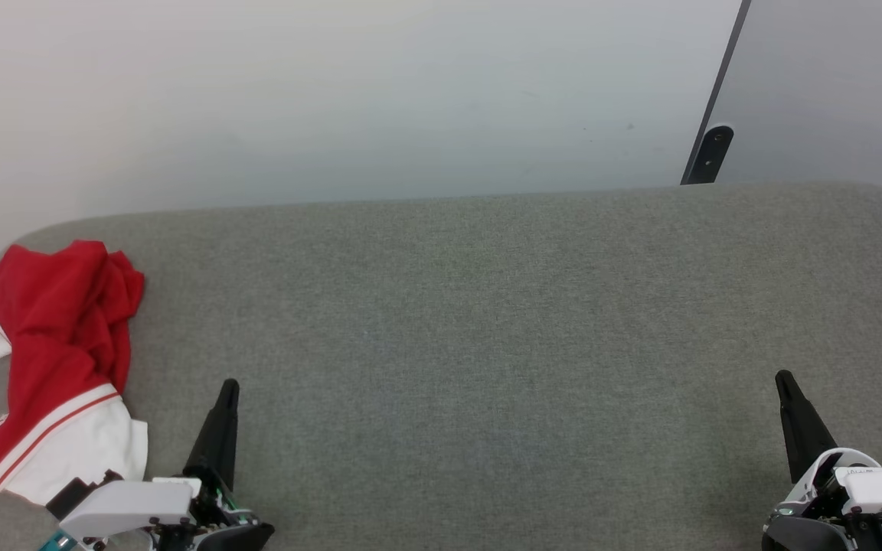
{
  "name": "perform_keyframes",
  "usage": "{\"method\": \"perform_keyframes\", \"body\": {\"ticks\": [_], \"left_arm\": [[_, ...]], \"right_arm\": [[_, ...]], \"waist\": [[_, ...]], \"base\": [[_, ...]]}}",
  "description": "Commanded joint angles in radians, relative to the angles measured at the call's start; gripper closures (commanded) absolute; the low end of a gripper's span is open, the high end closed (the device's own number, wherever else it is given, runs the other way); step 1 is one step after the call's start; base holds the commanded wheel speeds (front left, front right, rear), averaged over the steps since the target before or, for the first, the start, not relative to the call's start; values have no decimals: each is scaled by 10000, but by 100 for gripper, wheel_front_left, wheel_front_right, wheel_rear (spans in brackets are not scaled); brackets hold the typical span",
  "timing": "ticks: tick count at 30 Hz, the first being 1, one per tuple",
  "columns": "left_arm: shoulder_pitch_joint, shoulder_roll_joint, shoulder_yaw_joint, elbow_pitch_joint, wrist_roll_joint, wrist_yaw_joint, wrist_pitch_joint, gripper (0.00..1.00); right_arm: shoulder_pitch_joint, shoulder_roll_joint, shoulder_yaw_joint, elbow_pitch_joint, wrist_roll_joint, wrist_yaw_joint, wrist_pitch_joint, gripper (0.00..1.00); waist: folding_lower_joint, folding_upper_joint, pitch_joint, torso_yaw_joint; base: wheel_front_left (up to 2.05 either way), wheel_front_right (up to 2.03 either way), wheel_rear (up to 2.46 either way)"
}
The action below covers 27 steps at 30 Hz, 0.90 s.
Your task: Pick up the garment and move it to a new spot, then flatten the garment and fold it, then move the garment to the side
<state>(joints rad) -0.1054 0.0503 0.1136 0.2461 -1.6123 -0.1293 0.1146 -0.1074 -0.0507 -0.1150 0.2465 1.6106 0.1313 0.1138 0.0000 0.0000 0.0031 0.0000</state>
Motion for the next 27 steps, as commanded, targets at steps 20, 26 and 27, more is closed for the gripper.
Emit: {"method": "perform_keyframes", "body": {"ticks": [20,26,27], "left_arm": [[319,-76,-71,264,58,15,-61,0],[445,-18,-292,63,364,12,-357,0],[463,1,-336,37,434,11,-412,0]], "right_arm": [[279,32,37,256,-12,0,-44,0],[464,-26,203,29,-251,-1,-305,0],[493,-56,235,13,-349,-1,-357,0]], "waist": [[0,0,0,2],[0,0,1,10],[0,0,1,13]], "base": [[0,0,0],[0,0,0],[0,0,0]]}}
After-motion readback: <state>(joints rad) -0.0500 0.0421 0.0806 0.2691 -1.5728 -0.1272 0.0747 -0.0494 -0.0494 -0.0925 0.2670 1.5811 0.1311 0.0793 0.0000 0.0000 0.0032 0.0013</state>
